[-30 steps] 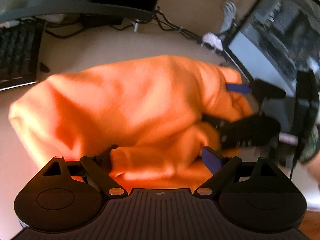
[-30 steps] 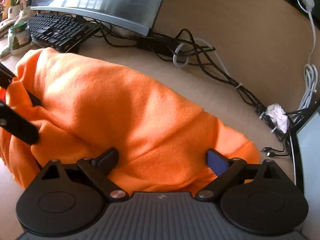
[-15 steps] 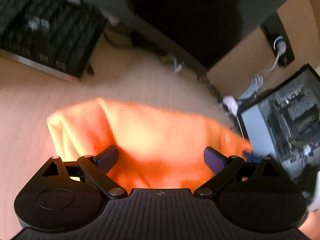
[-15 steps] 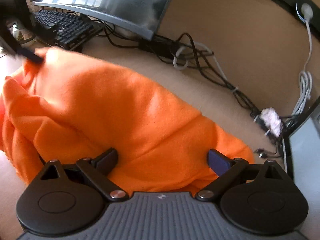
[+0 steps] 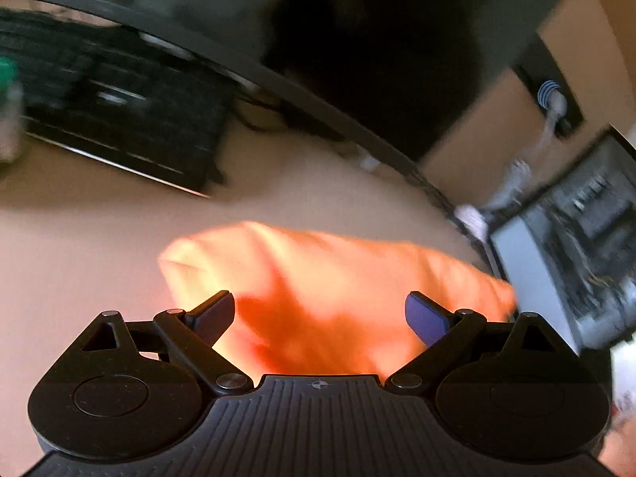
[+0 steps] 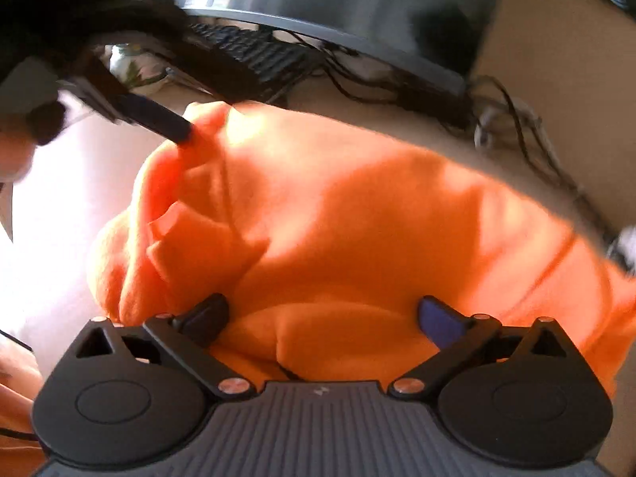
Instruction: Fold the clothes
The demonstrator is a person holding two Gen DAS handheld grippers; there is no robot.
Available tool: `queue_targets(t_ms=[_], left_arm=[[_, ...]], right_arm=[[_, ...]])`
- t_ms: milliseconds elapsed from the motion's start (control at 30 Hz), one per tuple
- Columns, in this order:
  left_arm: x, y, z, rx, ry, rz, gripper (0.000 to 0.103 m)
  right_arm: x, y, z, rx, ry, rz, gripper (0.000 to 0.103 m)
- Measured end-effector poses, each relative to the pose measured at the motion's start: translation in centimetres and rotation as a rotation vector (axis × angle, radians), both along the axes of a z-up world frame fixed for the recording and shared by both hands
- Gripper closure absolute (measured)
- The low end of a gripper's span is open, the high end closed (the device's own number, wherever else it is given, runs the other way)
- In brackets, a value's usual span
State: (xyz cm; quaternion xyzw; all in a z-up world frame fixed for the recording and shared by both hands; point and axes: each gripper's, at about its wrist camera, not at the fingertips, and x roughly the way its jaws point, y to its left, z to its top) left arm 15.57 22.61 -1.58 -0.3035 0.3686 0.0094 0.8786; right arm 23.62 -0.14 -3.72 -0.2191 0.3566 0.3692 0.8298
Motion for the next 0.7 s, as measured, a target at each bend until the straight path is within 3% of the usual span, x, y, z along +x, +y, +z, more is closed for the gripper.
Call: queue_targets(t_ms=[167,267,400,467,533,600,700], left_arm=[[0.0,1.9,-2.1,-0.028,0.098,0.126,0.012],[0.3,1.1,-2.3,-0.005,0.099,0.106,0.015],[0.3,0.4,-1.5,0.005,0.060,0.092,0.016],[0.2,-0.1,-0.5,0.017,0.025,0.083,0.018],[0.2,-1.2,0.9,0.030,-0.036,0.039,0.018],[0.4,-2.3,2.0,0.030,-0.089,-0.016,0.018],[1.9,-3.7,1.5,-0.019,-0.088,-0.085,0.017]], right_arm=[[0.0,0.0,0.7,-0.002,-0.002,0.007,0.002],[0.1,-1.8,4.0,0.082,-0.026,0.002,0.002],[3.3,-6.1,7.7,0.231,-0.070,-0.167,0.002],[6.0,-7.8,7.0,0.266,-0.015,-0.283,0.002],[8.4,-9.0,4.6,0.275,0.097,-0.382,0.002],[8.8,-9.4,1.9,0.242,0.158,-0.416,0.002],[6.9,-8.5,0.5,0.157,0.074,-0.348,0.001]])
